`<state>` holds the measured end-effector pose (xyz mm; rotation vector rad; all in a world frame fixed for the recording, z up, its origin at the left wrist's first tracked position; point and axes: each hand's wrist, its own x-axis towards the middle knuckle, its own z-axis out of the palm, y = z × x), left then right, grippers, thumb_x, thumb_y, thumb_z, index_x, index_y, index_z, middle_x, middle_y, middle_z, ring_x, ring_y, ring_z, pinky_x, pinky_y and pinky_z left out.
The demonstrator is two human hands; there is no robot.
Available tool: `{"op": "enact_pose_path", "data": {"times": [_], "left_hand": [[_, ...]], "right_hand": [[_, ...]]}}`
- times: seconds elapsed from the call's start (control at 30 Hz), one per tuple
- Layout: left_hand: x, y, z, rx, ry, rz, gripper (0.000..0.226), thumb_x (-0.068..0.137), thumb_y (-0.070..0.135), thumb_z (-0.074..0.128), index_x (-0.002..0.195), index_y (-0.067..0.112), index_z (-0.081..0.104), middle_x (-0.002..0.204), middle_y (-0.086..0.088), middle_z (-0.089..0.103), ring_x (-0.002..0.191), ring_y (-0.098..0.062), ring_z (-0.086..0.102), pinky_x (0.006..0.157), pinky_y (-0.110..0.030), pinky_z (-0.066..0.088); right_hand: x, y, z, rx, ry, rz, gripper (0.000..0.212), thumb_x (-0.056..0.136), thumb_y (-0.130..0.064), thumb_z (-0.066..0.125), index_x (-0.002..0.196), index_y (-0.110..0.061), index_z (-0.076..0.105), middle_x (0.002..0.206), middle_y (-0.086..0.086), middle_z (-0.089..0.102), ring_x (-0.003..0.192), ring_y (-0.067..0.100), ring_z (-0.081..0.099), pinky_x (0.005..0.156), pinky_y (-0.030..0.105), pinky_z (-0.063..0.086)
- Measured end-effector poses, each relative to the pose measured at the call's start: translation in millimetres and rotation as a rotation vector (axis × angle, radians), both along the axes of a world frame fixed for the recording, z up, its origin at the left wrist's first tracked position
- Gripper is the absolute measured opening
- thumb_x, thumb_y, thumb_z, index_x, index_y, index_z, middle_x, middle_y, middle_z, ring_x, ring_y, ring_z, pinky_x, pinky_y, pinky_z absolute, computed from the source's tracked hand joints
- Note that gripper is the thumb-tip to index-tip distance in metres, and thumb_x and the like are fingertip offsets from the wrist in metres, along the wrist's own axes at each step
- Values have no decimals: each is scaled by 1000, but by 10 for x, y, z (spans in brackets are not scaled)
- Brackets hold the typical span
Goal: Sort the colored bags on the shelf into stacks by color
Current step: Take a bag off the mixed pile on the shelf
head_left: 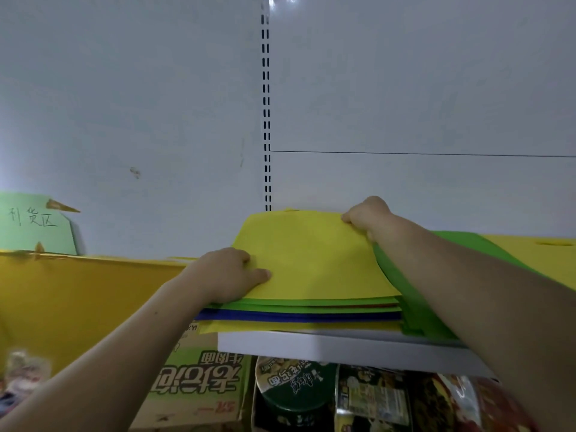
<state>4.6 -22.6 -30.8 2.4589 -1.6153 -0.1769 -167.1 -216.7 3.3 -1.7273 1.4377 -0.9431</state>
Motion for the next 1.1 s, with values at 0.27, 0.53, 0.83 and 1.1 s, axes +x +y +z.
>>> {"op": "enact_pose_path", "data": {"times": [0.27, 0.53, 0.83, 1.1], "left_hand": [[39, 13, -16, -59, 100, 3, 75, 86, 63, 46, 145, 19, 32, 150, -4, 34, 133, -24, 37, 106, -35, 31], [207, 75, -13, -298, 291, 58, 92, 82, 46, 66, 150, 21, 10, 149, -9, 34, 131, -29, 39, 102, -37, 35], [217, 355, 85, -851, 636, -51, 65, 85, 6, 62, 139, 31, 34, 96, 6, 53, 94, -27, 57, 82, -46, 50], [-106, 558, 64, -909, 733, -251, 59, 88, 3, 58, 129, 41, 39, 96, 8, 53, 81, -11, 58, 64, -36, 48]], "right_hand": [[-32, 212, 143, -137, -239, 35, 48, 86, -2, 62, 132, -7, 50, 128, 12, 55, 99, 22, 56, 82, 30, 45], [-127, 601, 440, -317, -623, 164, 49, 83, 4, 61, 118, -28, 50, 89, -3, 66, 73, 11, 66, 66, 30, 57], [-391, 979, 530, -418, -751, 113, 33, 87, 2, 59, 112, -18, 50, 93, -1, 70, 79, 14, 68, 74, 34, 56], [-924, 1345, 301, -483, -494, -56, 50, 92, -15, 58, 134, -33, 39, 107, -1, 65, 87, 11, 65, 72, 26, 53]]}}
